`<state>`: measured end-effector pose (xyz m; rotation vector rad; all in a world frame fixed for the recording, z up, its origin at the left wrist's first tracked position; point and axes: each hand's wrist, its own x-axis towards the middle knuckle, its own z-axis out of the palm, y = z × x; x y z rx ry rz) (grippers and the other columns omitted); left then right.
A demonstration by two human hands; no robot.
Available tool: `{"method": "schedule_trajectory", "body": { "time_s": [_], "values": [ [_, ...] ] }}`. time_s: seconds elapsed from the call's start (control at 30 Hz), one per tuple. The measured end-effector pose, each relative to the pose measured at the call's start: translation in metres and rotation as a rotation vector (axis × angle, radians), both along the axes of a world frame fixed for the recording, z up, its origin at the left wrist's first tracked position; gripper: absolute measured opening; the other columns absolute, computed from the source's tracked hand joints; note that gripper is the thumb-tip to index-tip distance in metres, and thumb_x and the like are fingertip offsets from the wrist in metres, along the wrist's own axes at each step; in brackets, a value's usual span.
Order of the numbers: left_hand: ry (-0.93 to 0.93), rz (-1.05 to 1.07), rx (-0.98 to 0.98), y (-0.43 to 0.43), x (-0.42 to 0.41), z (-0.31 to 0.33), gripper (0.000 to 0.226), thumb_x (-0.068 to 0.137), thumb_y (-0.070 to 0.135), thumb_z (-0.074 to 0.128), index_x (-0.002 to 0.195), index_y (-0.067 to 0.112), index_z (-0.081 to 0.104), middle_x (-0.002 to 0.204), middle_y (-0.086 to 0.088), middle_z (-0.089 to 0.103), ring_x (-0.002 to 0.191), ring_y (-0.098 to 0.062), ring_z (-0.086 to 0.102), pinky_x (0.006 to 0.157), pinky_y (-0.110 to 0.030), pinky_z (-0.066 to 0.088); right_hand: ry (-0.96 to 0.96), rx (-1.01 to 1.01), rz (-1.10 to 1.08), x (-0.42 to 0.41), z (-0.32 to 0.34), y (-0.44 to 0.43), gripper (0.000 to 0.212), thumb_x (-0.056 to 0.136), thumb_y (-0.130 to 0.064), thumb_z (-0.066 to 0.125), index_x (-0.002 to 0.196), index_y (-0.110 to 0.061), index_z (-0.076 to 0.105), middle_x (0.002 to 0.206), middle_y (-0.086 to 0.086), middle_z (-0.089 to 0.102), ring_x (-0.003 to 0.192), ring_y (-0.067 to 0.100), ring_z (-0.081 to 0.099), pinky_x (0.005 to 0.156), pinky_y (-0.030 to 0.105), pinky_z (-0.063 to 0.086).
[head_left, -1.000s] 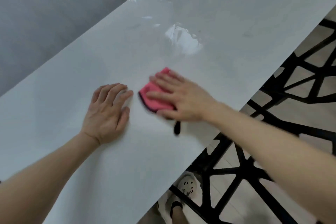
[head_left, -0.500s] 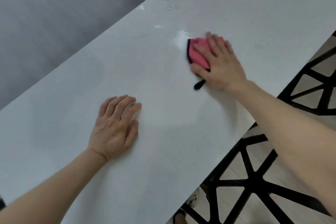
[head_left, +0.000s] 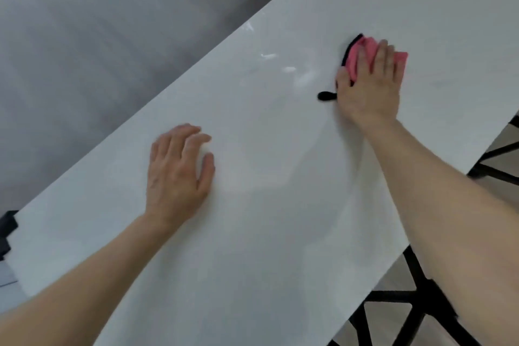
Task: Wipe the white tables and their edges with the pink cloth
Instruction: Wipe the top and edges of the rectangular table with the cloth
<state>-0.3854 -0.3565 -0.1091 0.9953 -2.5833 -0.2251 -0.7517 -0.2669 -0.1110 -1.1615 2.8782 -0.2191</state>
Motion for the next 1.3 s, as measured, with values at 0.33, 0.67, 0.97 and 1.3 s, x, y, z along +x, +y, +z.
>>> {"method": "schedule_trajectory", "body": {
  "time_s": [0.33,0.67,0.97,1.3],
  "values": [
    [-0.149,0.312,0.053,-0.06,-0.012,-0.024,0.056,0.101,0.04,0.045,0.149,0.011,0.048,0.155,-0.013,0.045,0.156,-0.039,0.032,0.132,-0.056,0.013,0.035,-0.022,0.346,-0.003,-0.001,-0.059,0.072,0.108,-0.058,0.025,0.169,-0.02,0.034,0.176,0.016,0.028,0.164,0.037,0.021,0.135,0.052,0.007],
    [-0.204,0.437,0.059,-0.057,-0.014,-0.023,0.08,0.098,0.048,0.042,0.163,0.002,0.031,0.172,-0.021,0.031,0.164,-0.039,0.021,0.131,-0.063,0.012,0.007,0.025,0.614,0.024,-0.003,-0.119,0.065,0.109,-0.058,0.027,0.171,-0.037,0.022,0.181,0.005,0.014,0.168,0.028,0.006,0.136,0.045,0.0],
    [-0.259,0.42,0.037,-0.057,-0.013,-0.025,0.079,0.1,0.05,0.039,0.163,0.002,0.035,0.172,-0.022,0.031,0.163,-0.04,0.023,0.131,-0.064,0.012,0.05,0.023,1.168,0.089,-0.008,-0.159,0.061,0.109,-0.056,0.037,0.167,-0.038,0.032,0.178,0.004,0.024,0.167,0.027,0.016,0.136,0.049,0.007],
    [-0.256,0.422,0.043,-0.058,-0.016,-0.022,0.08,0.098,0.051,0.041,0.162,0.003,0.036,0.172,-0.022,0.032,0.163,-0.039,0.023,0.13,-0.064,0.013,-0.006,0.031,1.093,0.136,-0.009,-0.153,0.061,0.11,-0.057,0.036,0.166,-0.034,0.038,0.178,0.007,0.024,0.167,0.027,0.016,0.136,0.048,0.007]
  ]
}}
